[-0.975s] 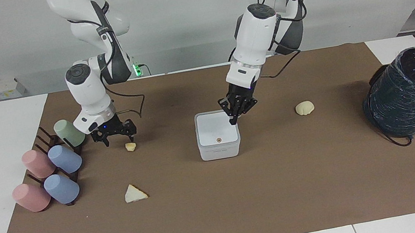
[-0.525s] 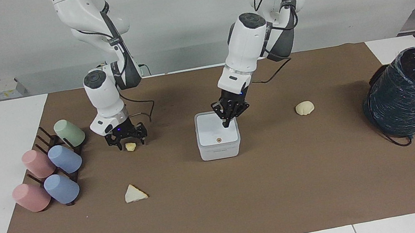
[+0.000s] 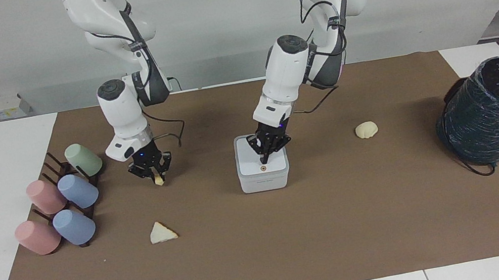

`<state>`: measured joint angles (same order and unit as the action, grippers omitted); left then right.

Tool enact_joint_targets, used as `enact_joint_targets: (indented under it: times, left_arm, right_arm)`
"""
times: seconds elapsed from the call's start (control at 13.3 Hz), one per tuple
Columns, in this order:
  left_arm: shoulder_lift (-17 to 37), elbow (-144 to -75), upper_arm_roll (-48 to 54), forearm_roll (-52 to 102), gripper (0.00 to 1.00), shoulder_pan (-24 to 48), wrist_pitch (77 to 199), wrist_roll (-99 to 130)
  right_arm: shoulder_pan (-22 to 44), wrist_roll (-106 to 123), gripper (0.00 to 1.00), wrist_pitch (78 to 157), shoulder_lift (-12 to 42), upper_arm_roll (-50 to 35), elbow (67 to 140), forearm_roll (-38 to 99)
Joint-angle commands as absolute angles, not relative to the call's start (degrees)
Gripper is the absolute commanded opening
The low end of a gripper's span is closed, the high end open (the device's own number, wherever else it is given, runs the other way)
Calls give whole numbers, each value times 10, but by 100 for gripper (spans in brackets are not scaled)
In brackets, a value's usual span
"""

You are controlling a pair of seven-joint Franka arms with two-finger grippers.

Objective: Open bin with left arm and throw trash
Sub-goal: 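Open the lid with the left gripper while the right gripper grasps the cracker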

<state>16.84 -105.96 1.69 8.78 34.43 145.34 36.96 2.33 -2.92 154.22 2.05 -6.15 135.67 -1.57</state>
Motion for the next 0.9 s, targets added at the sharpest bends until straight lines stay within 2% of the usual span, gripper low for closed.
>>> enact_joint_targets:
  times: [0.0,0.15,0.3,0.45,0.67,0.82]
  left_arm:
    - [191,-1067,8,96,0,363,1480,381]
    - [194,-1065,7,96,0,367,1476,381]
    - [192,-1054,6,96,0,365,1457,381]
    - [185,-1022,4,95,0,357,1394,380]
    - [183,-918,1,88,0,317,1239,374]
    - [173,-901,1,84,0,288,1197,368]
  right_arm:
    - [32,-79,0,1501,-22,-73,1327,-14]
    - [64,-131,0,1436,-15,-74,1267,-14]
    - [78,-225,0,1403,-11,-75,1238,-12]
    - [98,-326,0,1400,-11,-75,1228,-12]
    - [124,-393,0,1400,-7,-75,1215,34]
    - [135,-395,0,1400,10,-75,1185,102]
